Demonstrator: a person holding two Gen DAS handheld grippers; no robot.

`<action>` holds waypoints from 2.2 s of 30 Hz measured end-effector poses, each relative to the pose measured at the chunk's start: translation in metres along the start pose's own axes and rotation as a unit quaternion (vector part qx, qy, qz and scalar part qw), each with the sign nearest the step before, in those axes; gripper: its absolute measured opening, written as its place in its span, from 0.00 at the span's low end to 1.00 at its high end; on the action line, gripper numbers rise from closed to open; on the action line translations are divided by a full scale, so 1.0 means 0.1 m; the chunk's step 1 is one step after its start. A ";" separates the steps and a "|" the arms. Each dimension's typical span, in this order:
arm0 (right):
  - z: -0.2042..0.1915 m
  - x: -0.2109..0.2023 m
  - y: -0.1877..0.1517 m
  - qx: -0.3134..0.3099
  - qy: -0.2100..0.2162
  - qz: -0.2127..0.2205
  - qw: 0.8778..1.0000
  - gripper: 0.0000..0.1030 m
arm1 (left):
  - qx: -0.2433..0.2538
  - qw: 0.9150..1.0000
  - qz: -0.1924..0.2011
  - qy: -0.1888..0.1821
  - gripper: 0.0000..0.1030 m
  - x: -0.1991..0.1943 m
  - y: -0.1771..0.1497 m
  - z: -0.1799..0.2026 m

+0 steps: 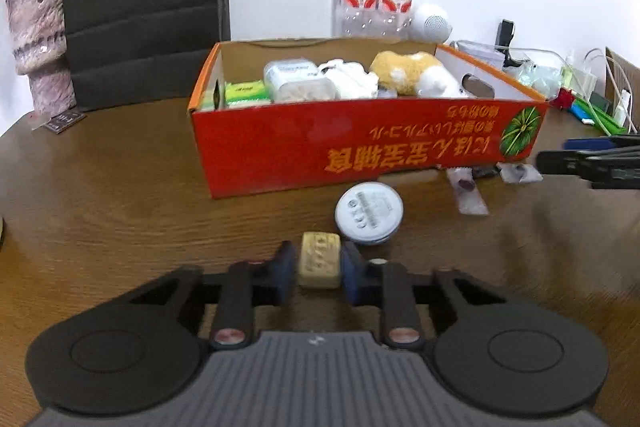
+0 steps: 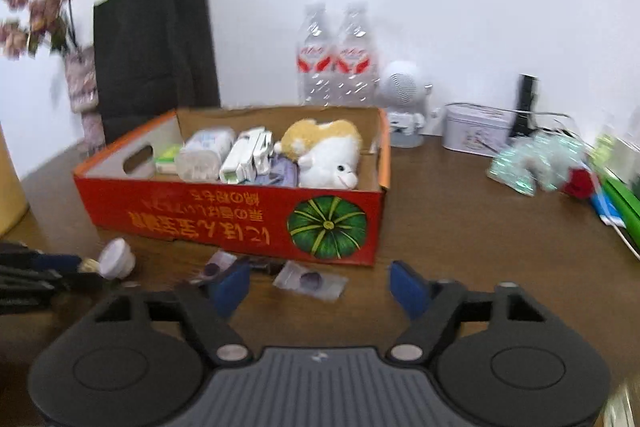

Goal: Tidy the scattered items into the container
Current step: 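Grasp the small beige cube with the left tool while the right tool grasps a clear packet, then carry the beige cube and clear packet into the box and open both tools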

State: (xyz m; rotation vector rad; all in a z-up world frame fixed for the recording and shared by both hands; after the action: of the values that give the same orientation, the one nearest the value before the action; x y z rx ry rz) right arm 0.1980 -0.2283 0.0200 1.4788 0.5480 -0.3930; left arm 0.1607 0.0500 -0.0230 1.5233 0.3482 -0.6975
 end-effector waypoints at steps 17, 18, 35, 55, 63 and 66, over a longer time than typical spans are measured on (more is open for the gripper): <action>-0.29 0.28 -0.03 -0.056 0.043 -0.049 0.996 0.41 | -0.011 1.000 0.008 0.026 0.22 -0.03 -0.02 -0.08; -0.27 0.35 -0.02 -0.045 0.038 -0.052 0.997 0.39 | -0.013 1.000 0.008 0.025 0.22 -0.03 -0.02 -0.09; -0.43 -0.67 -0.36 0.034 -0.013 0.031 0.999 0.13 | -0.092 0.988 0.102 0.076 0.20 -1.07 -0.47 0.34; -1.06 -2.12 -1.17 0.035 0.009 0.094 0.995 0.13 | -0.036 0.988 0.138 0.057 0.21 -1.99 -0.91 1.05; -1.06 -2.09 -1.21 0.039 0.010 0.084 0.996 0.13 | -0.040 0.989 0.127 0.062 0.20 -1.97 -0.96 1.01; -1.03 -2.05 -1.22 0.042 0.010 0.078 0.996 0.13 | -0.044 0.989 0.122 0.064 0.20 -1.93 -0.97 0.98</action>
State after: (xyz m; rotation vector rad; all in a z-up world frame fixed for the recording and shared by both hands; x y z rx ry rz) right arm -0.0493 -0.1502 0.0350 1.5968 0.4323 -0.2820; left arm -0.0662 0.0017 0.0239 1.4993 0.2798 -0.3882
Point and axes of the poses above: each gripper's, at about its wrist camera, not at the fingertips, and x roughly the way its jaws point, z to its right, y to its top, the point moved 3 cm from there along x, roughly the way its jaws point, and after that the axes turned 2 degrees about -y, right-handed, at the moved point
